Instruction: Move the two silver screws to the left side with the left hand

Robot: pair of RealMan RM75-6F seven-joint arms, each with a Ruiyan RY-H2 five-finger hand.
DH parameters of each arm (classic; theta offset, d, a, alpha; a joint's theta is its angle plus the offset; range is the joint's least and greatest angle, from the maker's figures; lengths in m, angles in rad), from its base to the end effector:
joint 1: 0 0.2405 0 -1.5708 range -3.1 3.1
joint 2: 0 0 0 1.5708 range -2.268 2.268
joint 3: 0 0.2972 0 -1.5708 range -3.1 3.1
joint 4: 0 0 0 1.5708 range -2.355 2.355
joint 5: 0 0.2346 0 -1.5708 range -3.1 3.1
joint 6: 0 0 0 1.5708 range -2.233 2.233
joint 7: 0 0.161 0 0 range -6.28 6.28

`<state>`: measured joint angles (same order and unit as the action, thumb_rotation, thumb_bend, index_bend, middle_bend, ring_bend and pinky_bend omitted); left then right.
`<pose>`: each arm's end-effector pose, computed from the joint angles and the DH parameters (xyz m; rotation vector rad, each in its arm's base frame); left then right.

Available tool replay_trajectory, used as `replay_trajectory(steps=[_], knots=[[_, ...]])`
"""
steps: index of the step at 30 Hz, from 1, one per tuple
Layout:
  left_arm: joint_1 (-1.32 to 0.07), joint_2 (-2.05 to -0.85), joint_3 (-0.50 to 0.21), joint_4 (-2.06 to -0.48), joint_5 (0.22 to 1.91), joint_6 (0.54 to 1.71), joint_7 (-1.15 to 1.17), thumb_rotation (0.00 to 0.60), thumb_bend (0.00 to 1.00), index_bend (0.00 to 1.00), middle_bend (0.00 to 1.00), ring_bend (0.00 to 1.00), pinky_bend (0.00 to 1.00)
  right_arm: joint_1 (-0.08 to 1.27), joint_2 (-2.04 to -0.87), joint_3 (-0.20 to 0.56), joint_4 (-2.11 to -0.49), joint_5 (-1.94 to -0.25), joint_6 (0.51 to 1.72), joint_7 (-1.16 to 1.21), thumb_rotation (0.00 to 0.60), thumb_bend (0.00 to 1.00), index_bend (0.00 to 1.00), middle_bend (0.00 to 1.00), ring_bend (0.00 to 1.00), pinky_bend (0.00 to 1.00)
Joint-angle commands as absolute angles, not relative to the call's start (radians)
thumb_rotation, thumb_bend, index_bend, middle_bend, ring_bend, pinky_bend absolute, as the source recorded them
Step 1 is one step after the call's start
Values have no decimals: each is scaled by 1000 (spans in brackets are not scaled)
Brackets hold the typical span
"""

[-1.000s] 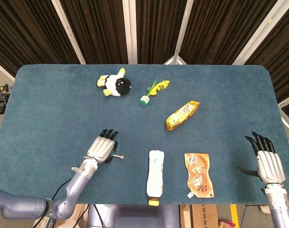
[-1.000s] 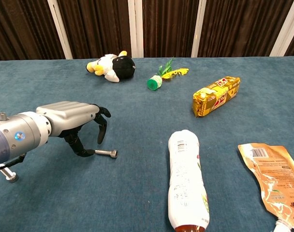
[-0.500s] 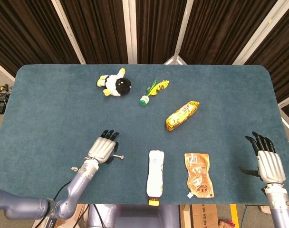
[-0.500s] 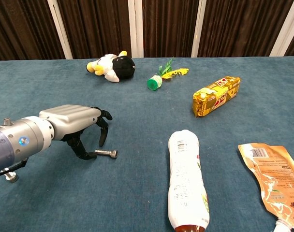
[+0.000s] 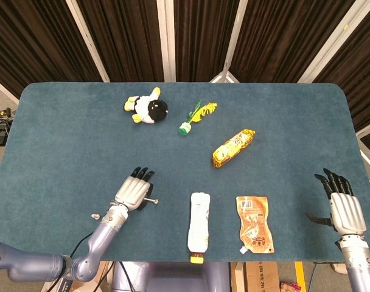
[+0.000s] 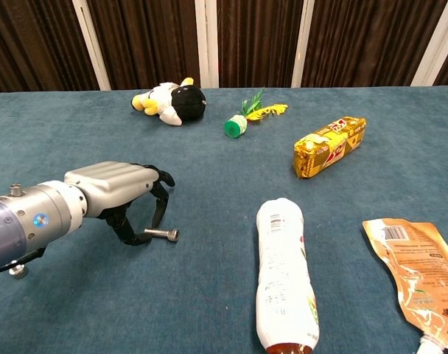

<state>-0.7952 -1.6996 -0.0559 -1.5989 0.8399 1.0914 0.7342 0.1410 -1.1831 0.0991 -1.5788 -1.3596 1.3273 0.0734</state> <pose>-0.1508 0.3304 -0.1113 -1.9833 -0.9180 -0.6840 -0.3715 -0.2336 0.1263 1.3099 -1.1004 0.9018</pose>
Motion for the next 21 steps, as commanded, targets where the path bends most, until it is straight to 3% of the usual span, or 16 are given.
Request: replay_trajectory(steps=[1, 21], knots=[[-793, -1700, -55, -1596, 838, 1097, 744, 600, 476, 565, 86, 0, 0, 141, -1182, 99, -1579, -1360, 1326, 76, 600, 113, 161, 67, 20, 0], [-790, -1701, -61, -1597, 828, 1087, 762, 600, 476, 493, 82, 0, 0, 143, -1178, 97, -1581, -1359, 1317, 85, 600, 112, 161, 68, 21, 0]])
